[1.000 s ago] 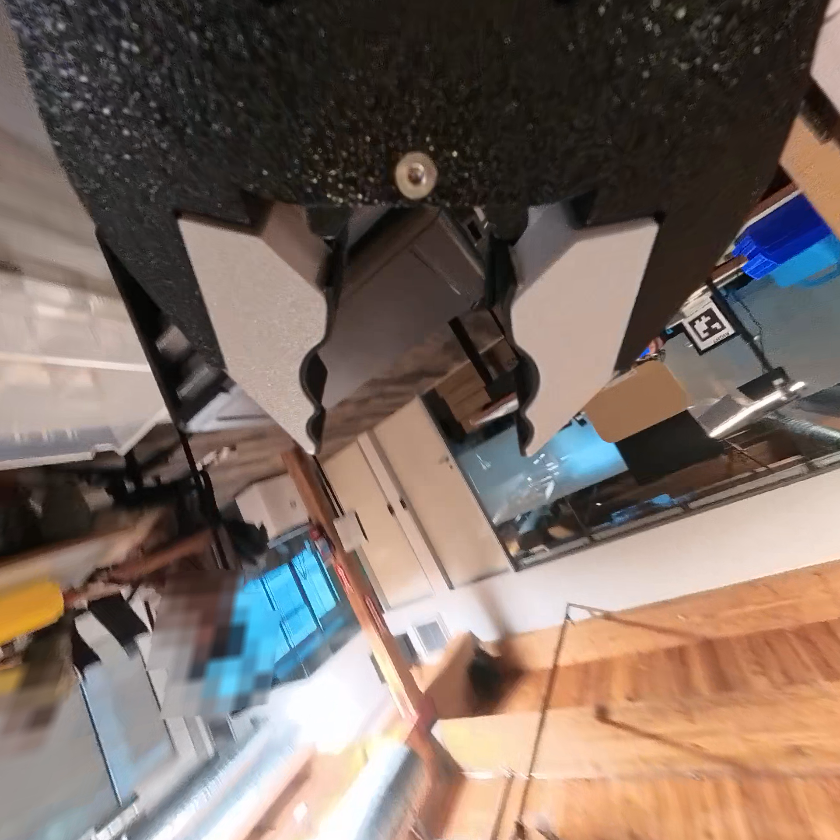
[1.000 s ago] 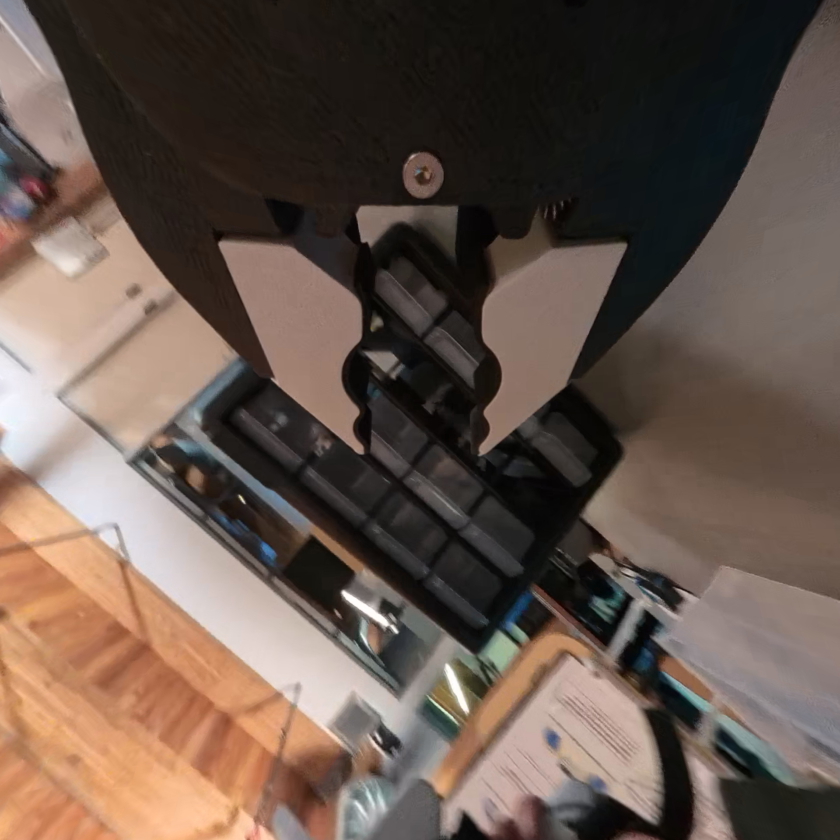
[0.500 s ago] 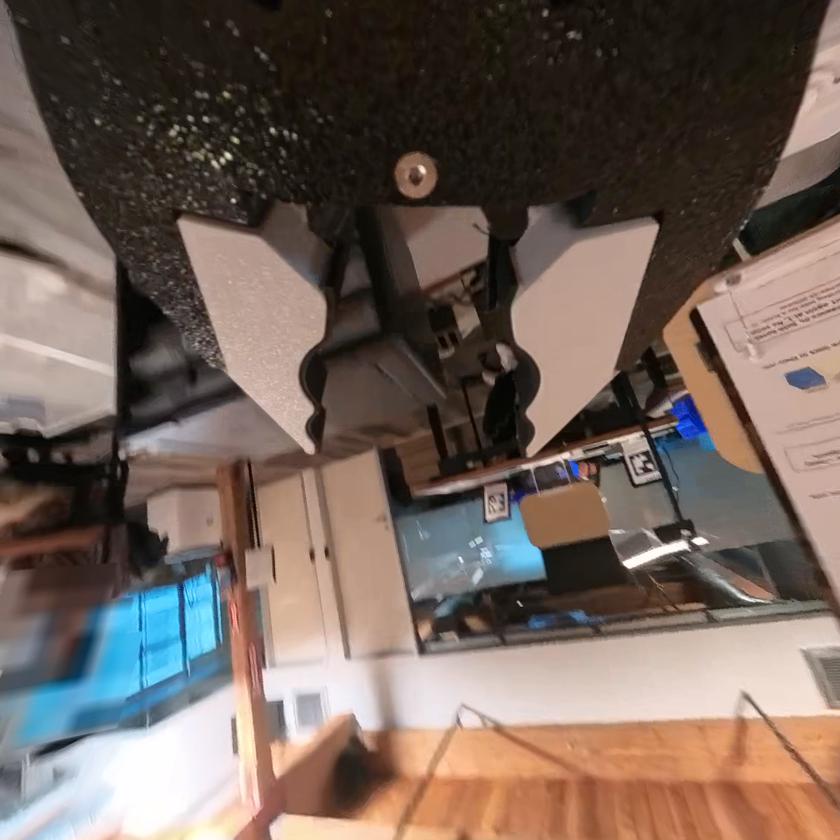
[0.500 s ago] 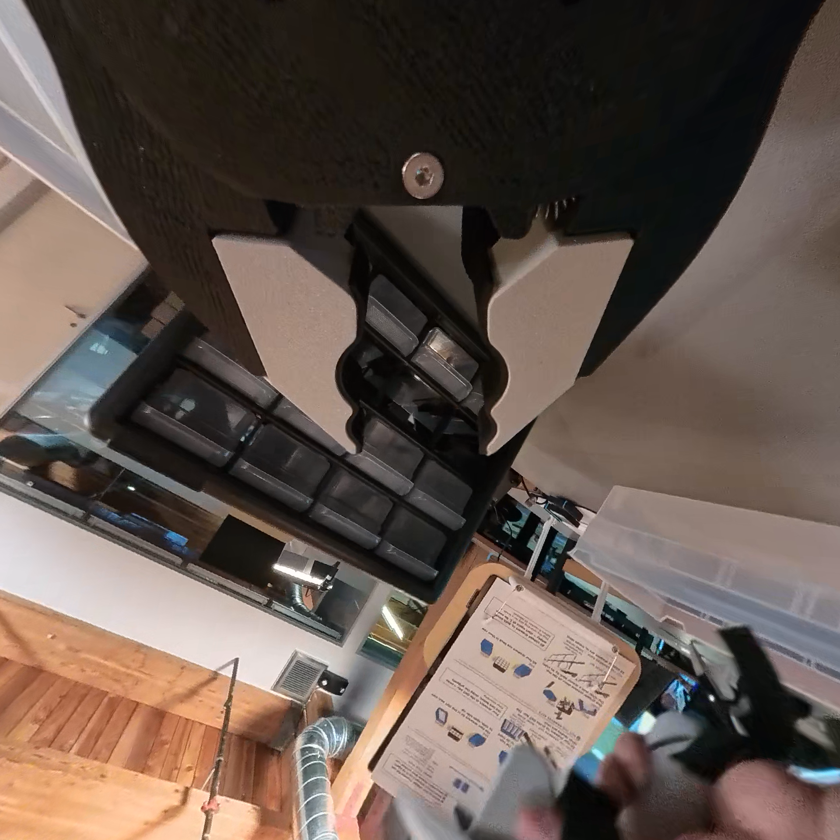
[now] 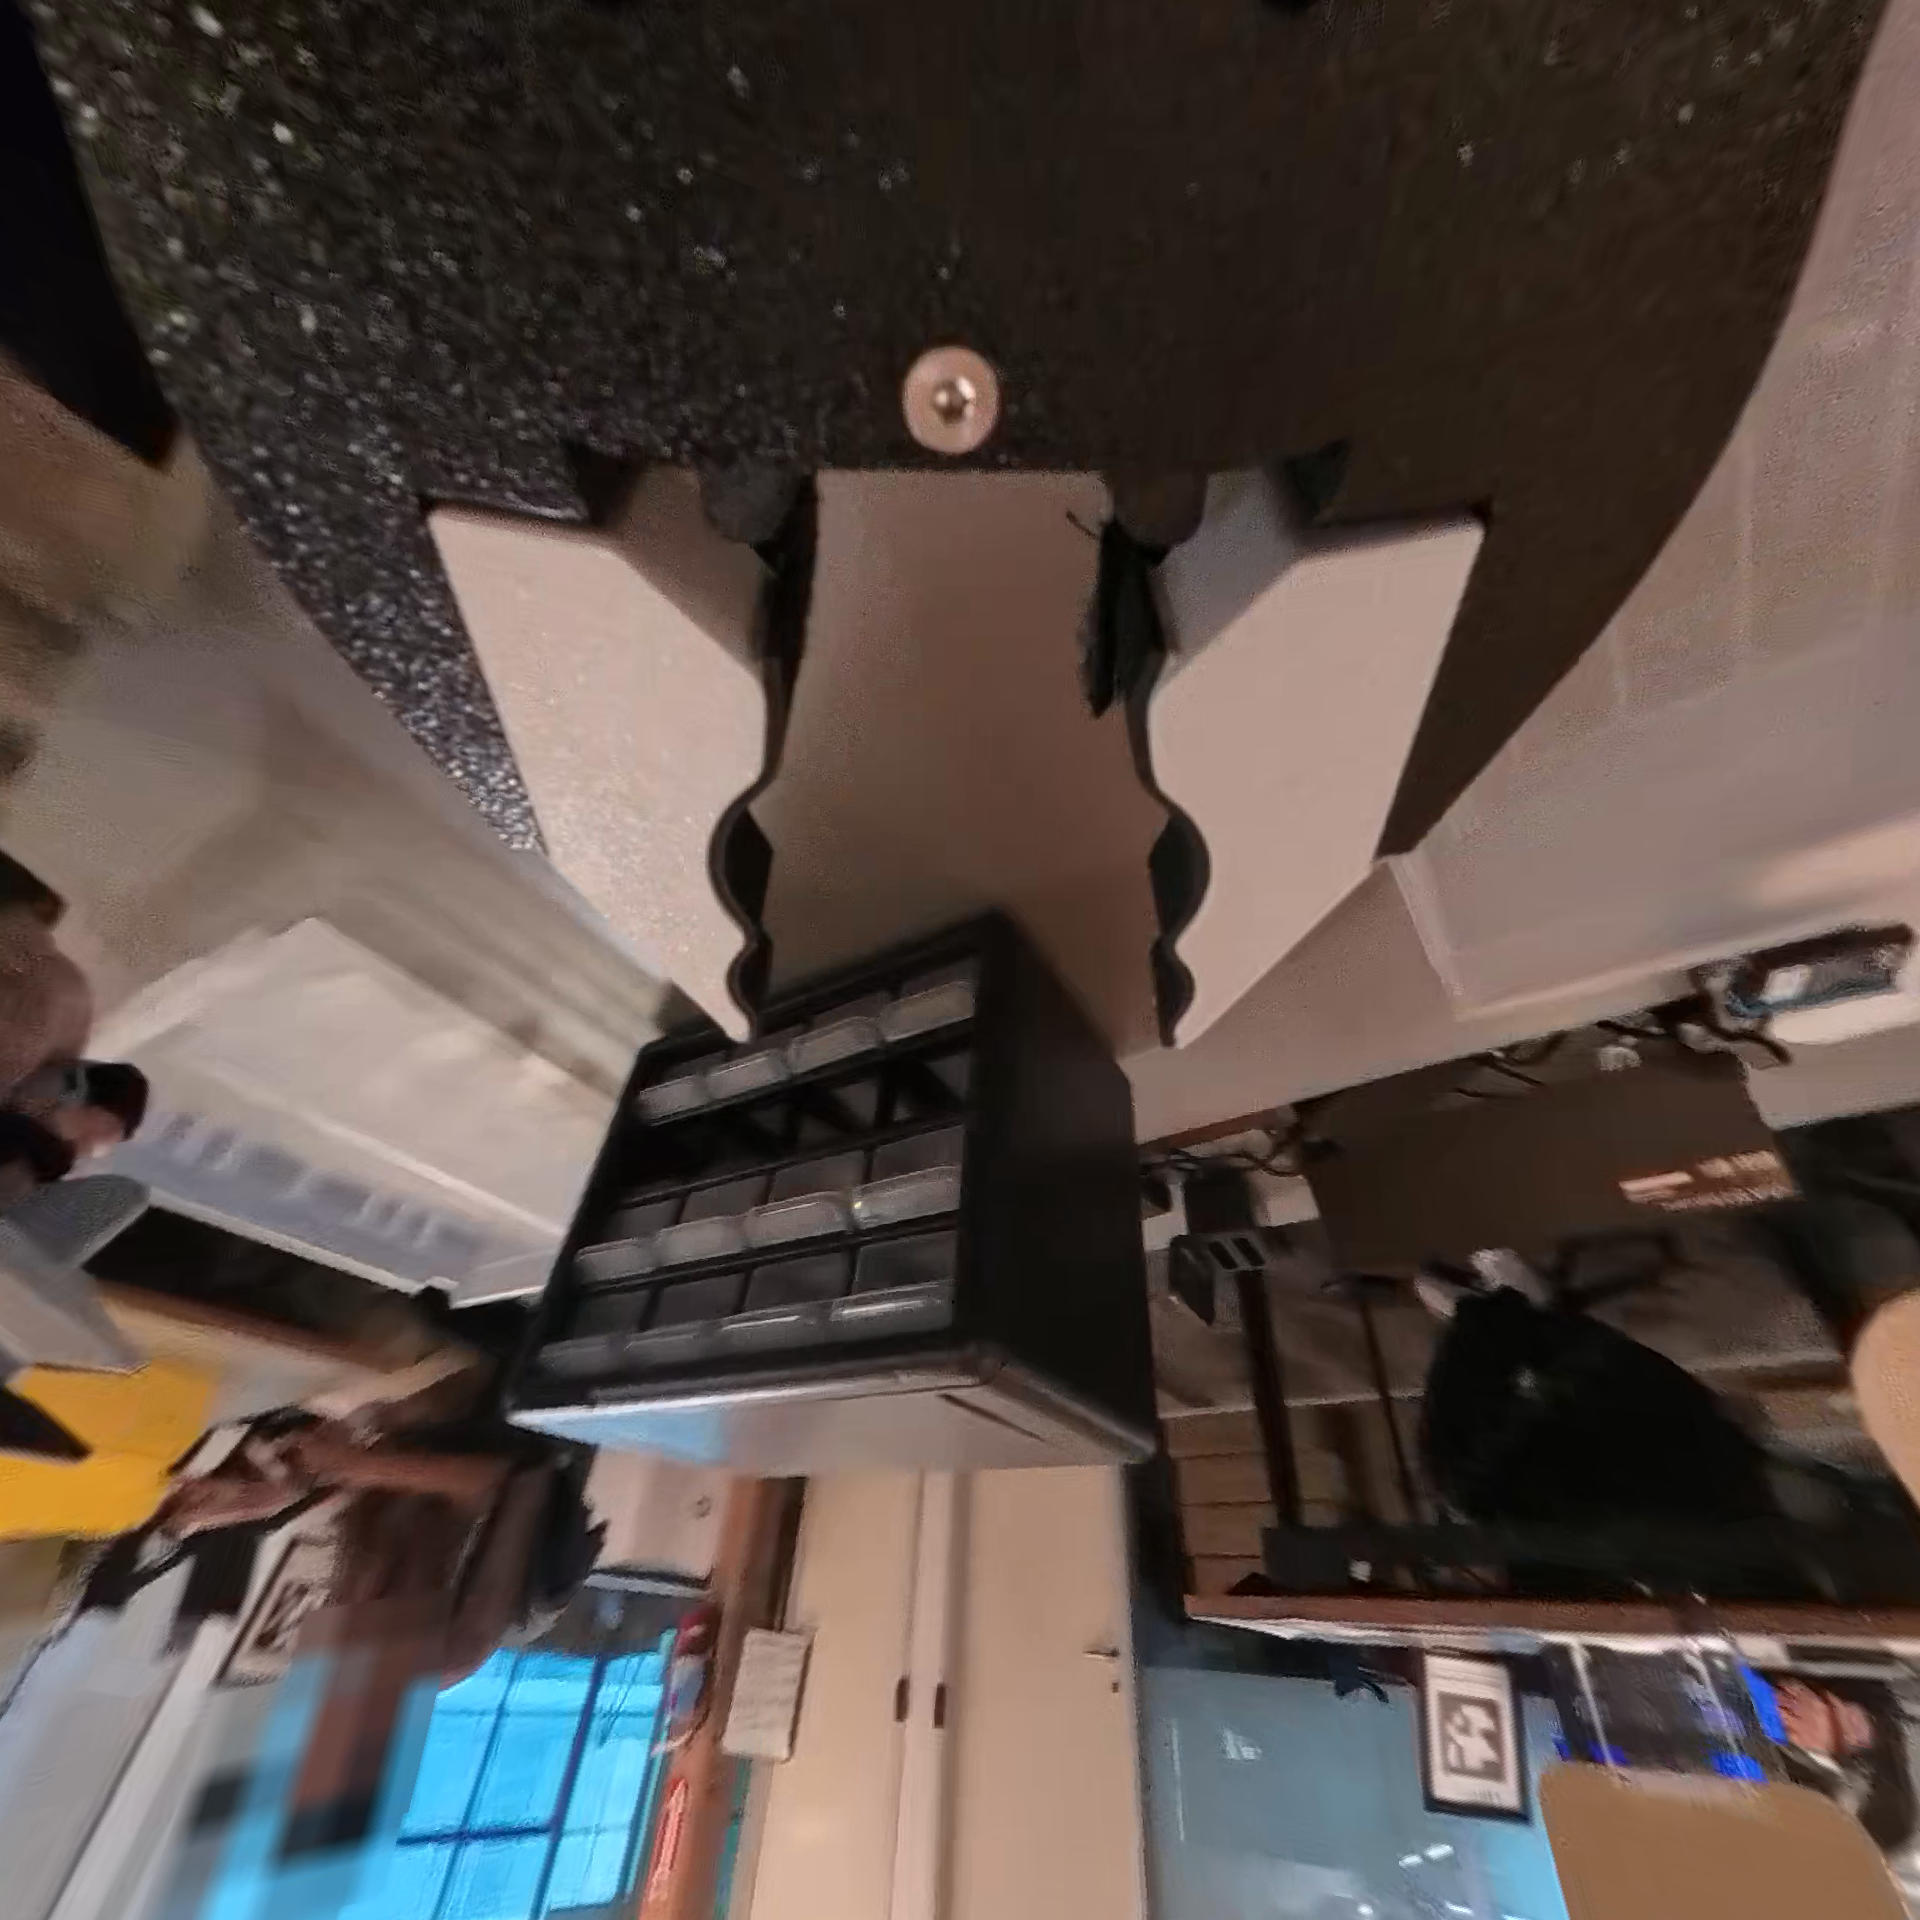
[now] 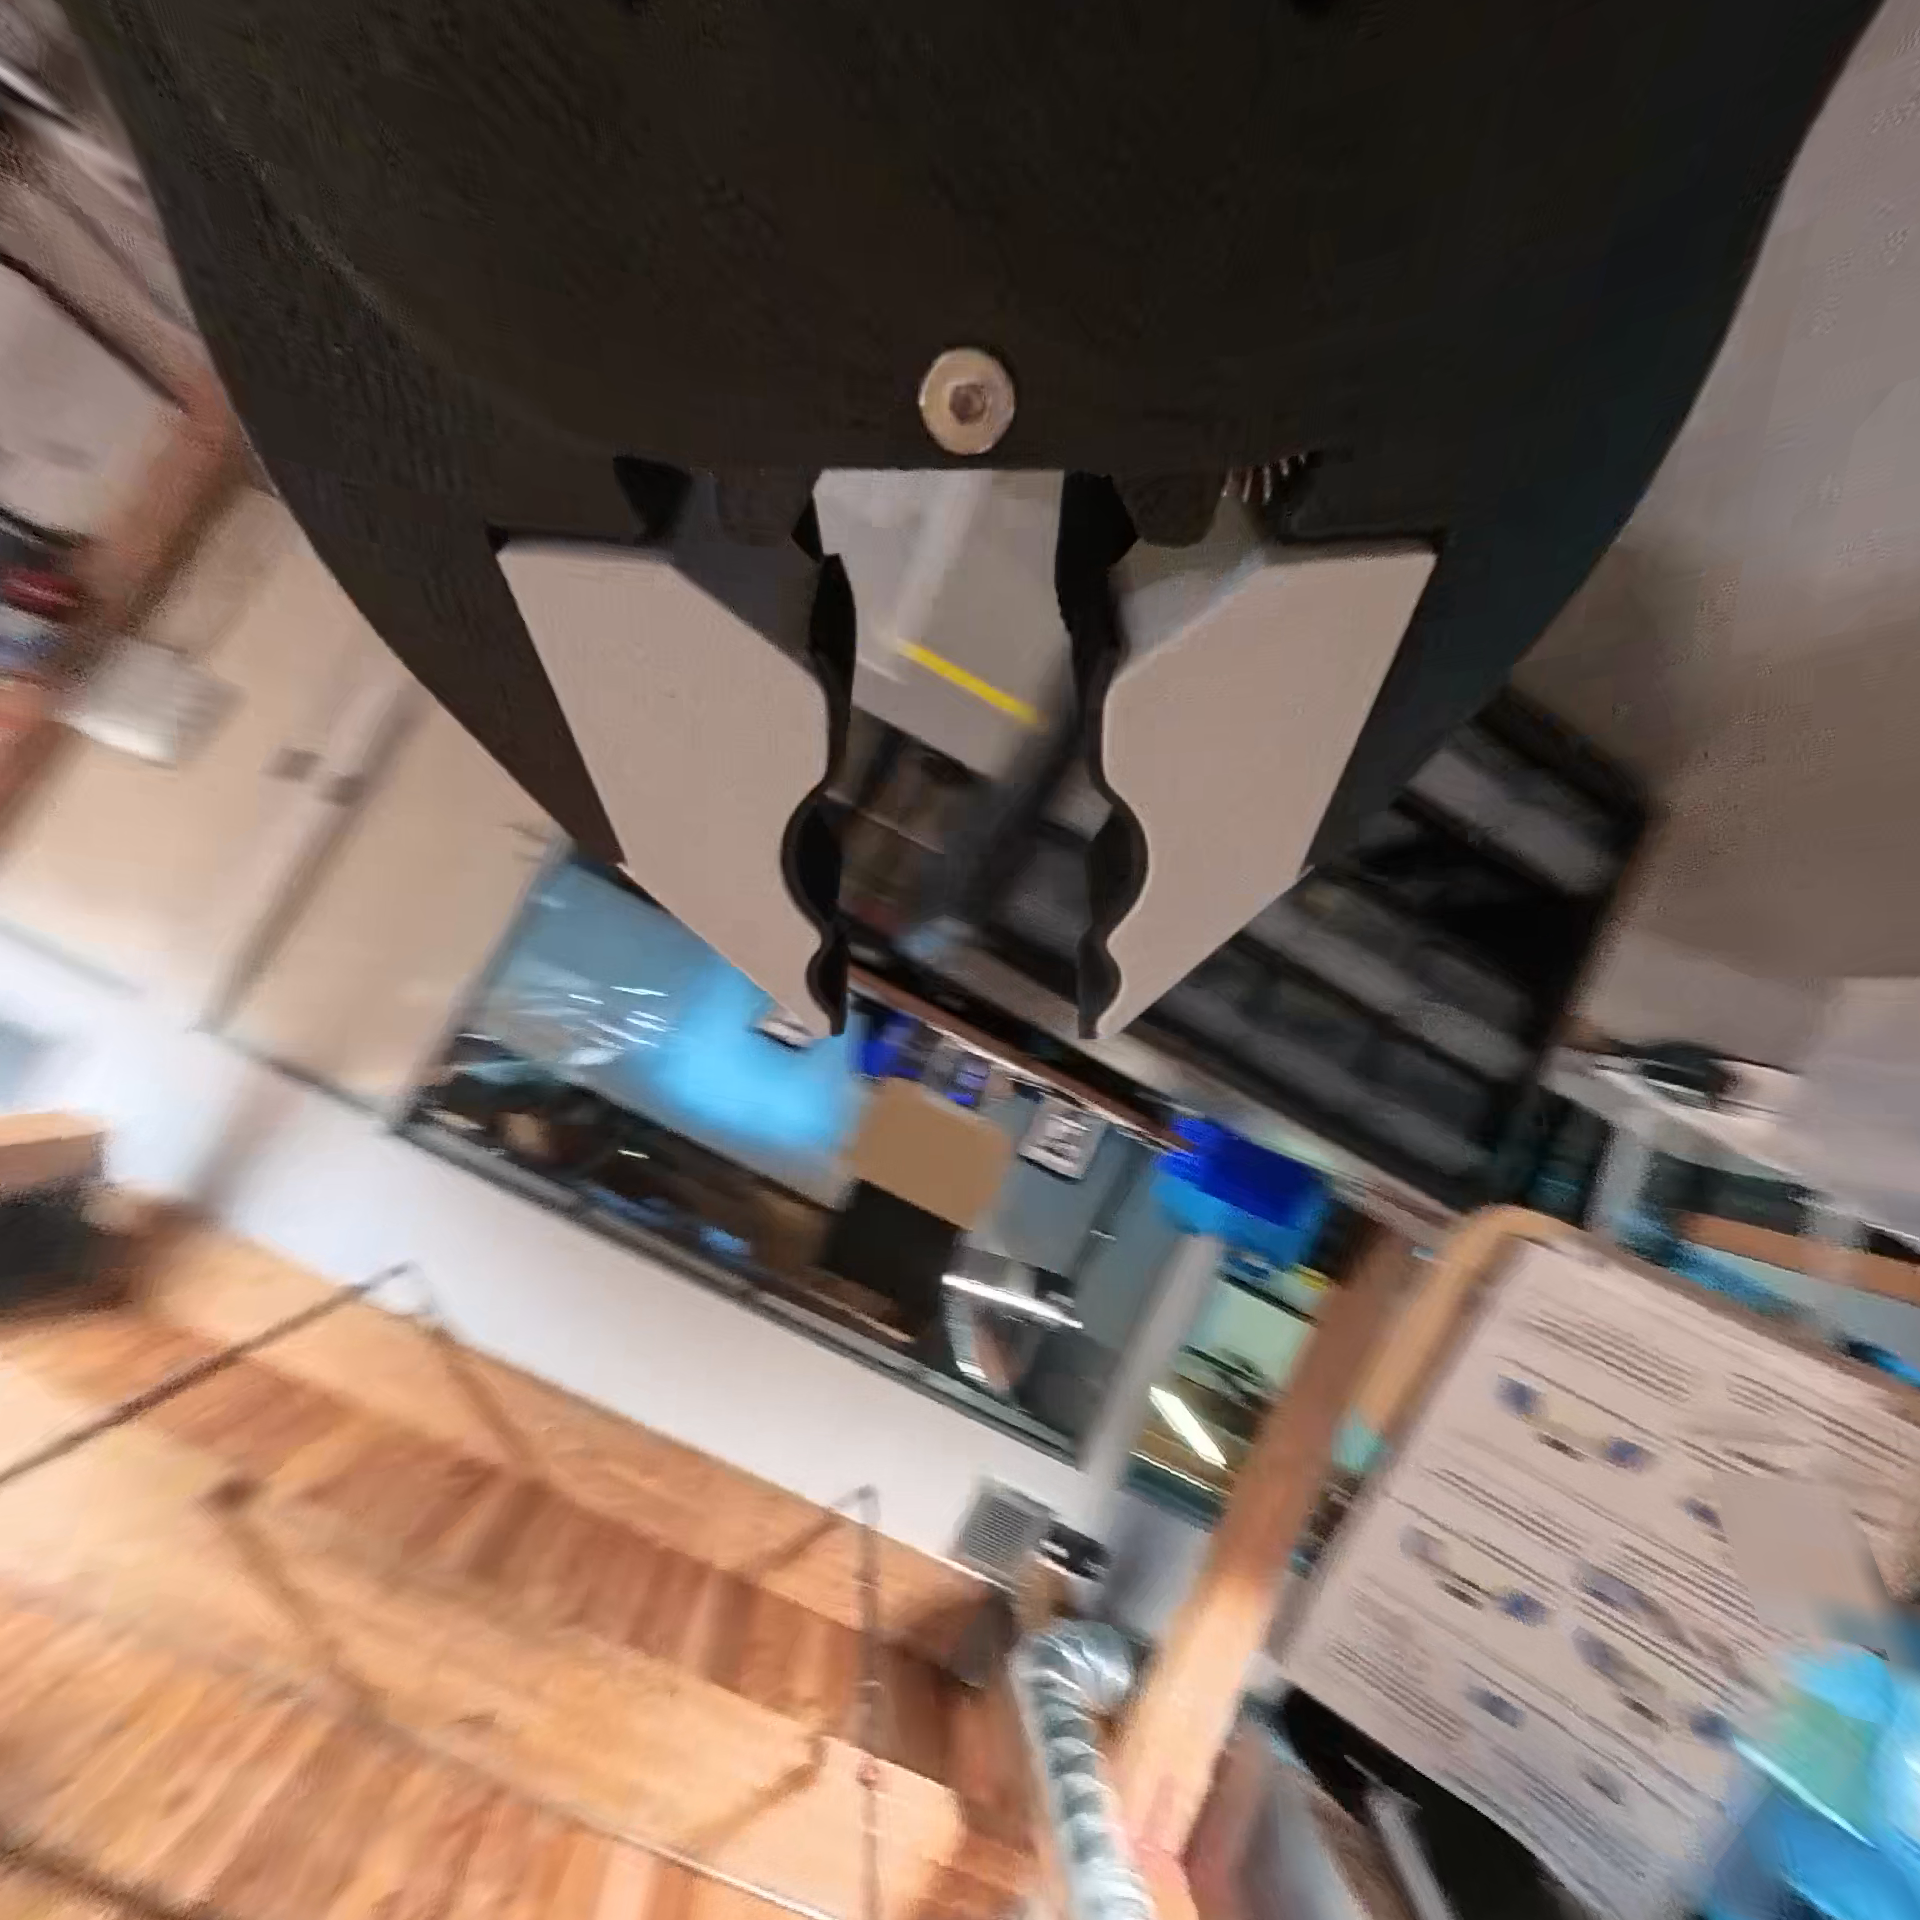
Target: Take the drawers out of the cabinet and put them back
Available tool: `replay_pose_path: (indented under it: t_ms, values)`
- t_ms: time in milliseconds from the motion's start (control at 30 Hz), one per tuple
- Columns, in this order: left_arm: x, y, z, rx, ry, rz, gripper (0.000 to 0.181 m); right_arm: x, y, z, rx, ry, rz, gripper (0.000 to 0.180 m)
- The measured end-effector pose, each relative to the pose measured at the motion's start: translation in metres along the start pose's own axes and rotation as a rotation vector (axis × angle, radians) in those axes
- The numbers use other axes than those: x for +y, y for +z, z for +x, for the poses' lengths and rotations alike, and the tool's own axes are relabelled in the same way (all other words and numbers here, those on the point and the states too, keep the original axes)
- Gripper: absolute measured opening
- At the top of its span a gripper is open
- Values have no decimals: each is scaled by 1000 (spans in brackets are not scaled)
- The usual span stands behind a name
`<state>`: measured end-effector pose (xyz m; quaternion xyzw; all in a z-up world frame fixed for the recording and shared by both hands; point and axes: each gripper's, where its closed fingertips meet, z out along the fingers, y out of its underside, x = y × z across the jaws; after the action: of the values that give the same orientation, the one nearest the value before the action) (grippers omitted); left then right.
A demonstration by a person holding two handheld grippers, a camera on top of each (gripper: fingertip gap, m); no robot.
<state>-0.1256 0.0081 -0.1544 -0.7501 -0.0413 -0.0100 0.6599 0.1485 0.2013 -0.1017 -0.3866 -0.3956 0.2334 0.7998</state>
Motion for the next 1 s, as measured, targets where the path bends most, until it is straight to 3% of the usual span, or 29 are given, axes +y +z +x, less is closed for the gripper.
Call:
replay_pose_path:
  t_ms: [133,233,333,467,600,733,867,1000]
  values:
    - [8,-33,-18,-110,25,20,91,29,-71,100,316,-62,-137,49]
    - [29,-59,-39,-276,59,31,112,74,-124,133,403,128,-180,59]
    - [49,-80,-47,-374,94,59,116,92,-157,161,493,334,-149,81]
    - [66,-103,-55,-526,179,140,112,143,-187,190,650,359,-377,85]
    - [83,-95,-48,-534,411,-19,108,179,-190,186,601,455,-520,71]
    - [106,-80,-42,-461,320,-86,108,199,-183,176,533,494,-607,56]
    - [125,-79,-56,-533,481,-219,102,207,-172,164,442,536,-622,53]
    - [135,-74,-51,-489,459,-230,87,216,-168,156,402,546,-666,44]
